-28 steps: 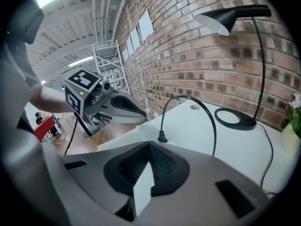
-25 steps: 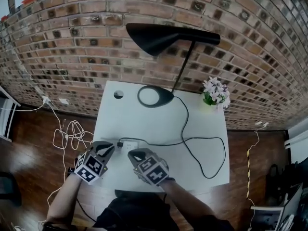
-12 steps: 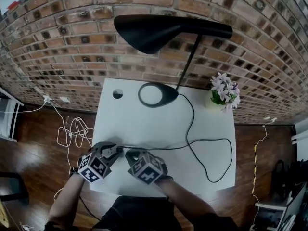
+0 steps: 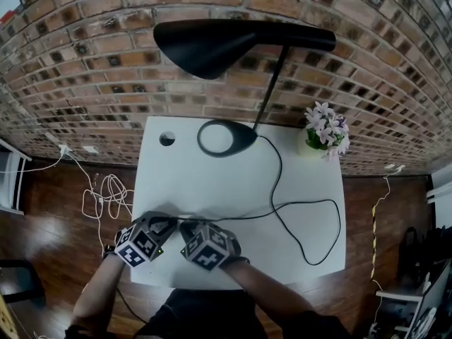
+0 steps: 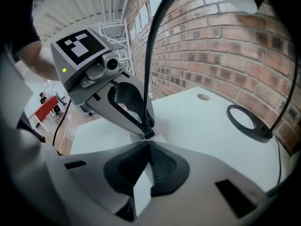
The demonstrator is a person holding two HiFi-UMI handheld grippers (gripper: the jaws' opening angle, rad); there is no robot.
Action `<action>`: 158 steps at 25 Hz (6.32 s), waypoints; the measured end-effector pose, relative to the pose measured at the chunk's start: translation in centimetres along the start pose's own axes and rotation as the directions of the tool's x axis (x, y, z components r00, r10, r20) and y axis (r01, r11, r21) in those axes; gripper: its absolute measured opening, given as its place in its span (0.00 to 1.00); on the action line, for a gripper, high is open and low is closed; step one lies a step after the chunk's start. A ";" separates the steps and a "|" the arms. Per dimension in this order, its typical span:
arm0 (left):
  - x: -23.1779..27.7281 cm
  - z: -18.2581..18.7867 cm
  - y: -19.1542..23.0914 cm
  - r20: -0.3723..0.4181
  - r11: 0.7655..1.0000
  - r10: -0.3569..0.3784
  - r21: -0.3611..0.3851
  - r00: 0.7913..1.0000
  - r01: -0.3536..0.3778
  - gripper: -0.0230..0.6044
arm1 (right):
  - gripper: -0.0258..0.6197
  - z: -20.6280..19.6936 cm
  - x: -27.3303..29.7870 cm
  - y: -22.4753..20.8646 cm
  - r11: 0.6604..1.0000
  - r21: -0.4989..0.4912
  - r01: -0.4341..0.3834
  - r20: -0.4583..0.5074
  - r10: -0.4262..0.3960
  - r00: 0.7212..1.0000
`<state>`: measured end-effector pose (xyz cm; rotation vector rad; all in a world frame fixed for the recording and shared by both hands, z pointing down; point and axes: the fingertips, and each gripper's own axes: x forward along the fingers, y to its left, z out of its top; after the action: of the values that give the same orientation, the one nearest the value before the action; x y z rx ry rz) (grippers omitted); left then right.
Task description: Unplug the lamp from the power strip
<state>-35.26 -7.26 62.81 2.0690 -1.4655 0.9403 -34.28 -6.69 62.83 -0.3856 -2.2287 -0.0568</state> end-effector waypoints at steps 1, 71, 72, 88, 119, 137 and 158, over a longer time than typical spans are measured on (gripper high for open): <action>0.0 0.0 0.0 0.000 1.000 -0.004 -0.008 1.000 0.004 0.17 | 0.04 0.0 0.0 0.0 1.000 0.005 0.005 -0.009 -0.005 1.000; -1.0 9.8 10.8 0.124 0.916 0.339 -0.270 0.933 -0.297 0.13 | 0.04 -0.2 0.3 0.7 0.971 0.034 -0.235 -0.013 0.235 0.972; -0.9 9.8 11.2 0.117 0.912 0.345 -0.276 0.931 -0.303 0.13 | 0.04 -0.2 0.2 0.8 0.968 0.043 -0.246 -0.006 0.246 0.969; 0.9 9.1 15.5 0.154 0.932 0.291 -0.268 0.944 -0.243 0.13 | 0.04 0.2 0.3 0.1 0.972 0.148 -0.184 -0.067 0.195 0.979; 7.9 4.9 28.1 0.129 0.895 0.291 -0.387 0.948 -0.222 0.14 | 0.04 -0.4 0.2 -0.7 0.933 0.349 -0.089 -0.252 0.185 0.950; 8.0 4.1 26.1 0.062 0.943 0.208 -0.279 0.976 -0.183 0.25 | 0.04 0.3 -0.1 0.8 0.900 0.360 -0.247 -0.369 0.380 0.848; 1.4 5.2 23.7 0.098 0.939 0.217 -0.294 0.971 -0.181 0.23 | 0.04 1.7 -2.3 0.5 0.950 0.268 -0.163 -0.375 0.259 0.890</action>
<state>-55.75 -19.87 59.50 1.8257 -1.7899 0.6302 -34.04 -6.52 59.97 -0.4435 -1.7461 0.2198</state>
